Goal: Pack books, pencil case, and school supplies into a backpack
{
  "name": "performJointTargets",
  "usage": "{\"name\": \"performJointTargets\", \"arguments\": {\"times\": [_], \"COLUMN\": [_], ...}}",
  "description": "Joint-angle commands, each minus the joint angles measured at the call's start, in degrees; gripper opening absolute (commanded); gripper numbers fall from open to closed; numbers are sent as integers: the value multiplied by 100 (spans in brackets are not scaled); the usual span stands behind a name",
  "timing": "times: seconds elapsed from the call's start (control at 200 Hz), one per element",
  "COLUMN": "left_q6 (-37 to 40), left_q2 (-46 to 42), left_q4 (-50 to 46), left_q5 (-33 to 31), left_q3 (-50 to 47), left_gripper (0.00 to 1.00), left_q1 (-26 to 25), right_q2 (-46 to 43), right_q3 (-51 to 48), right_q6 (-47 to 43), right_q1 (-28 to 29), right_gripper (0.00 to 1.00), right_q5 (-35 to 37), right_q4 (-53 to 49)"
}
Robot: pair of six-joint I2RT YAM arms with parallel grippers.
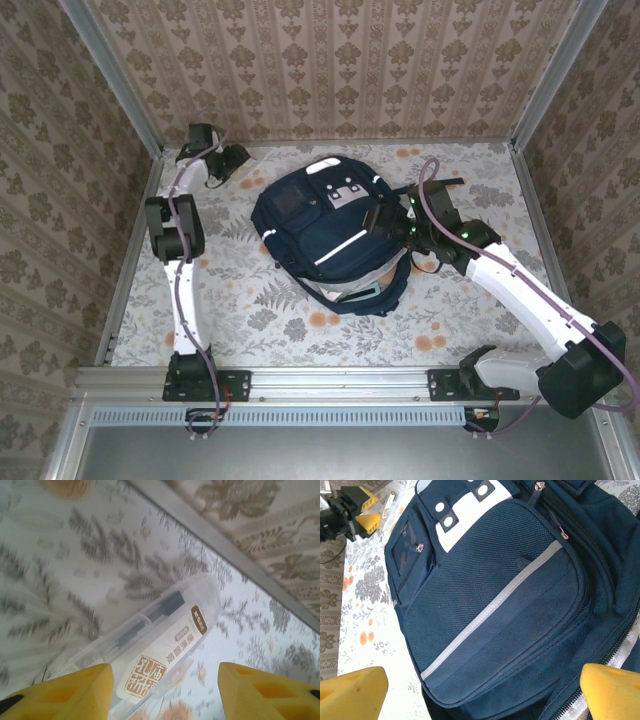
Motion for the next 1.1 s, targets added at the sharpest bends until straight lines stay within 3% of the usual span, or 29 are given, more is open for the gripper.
{"name": "performJointTargets", "arguments": {"times": [0.0,0.345,0.54,0.74,0.905,1.095], "left_q6": [88,-454,-513,439,1256,1829], "left_q2": [-637,-3166,-4796,-5359,-5066,-4255], "left_q4": [-108,363,-146,-1079,-1487,-1679], "left_q5": [-46,-742,-1313,-2105,-2489,-2349], "left_q3": [-1060,-4790,-6118,-6007,-5695,-5221], "left_gripper": [58,58,59,59,60,63], "left_q1": [-66,-262,-840,-1160,-1074,-1038], "right_q2": [146,214,231,248,181,6], "right_q3": [-62,-265,-460,-574,-573,-651], "right_q6": [53,-20,-46,-37,-99,-107], "right_q1": [-26,-26,-26,-26,-26,-26], "right_gripper": [100,100,100,100,100,99], "right_q5": [-148,-482,-691,-833,-885,-823], "right_q4": [224,592,802,1000,961,902]}}
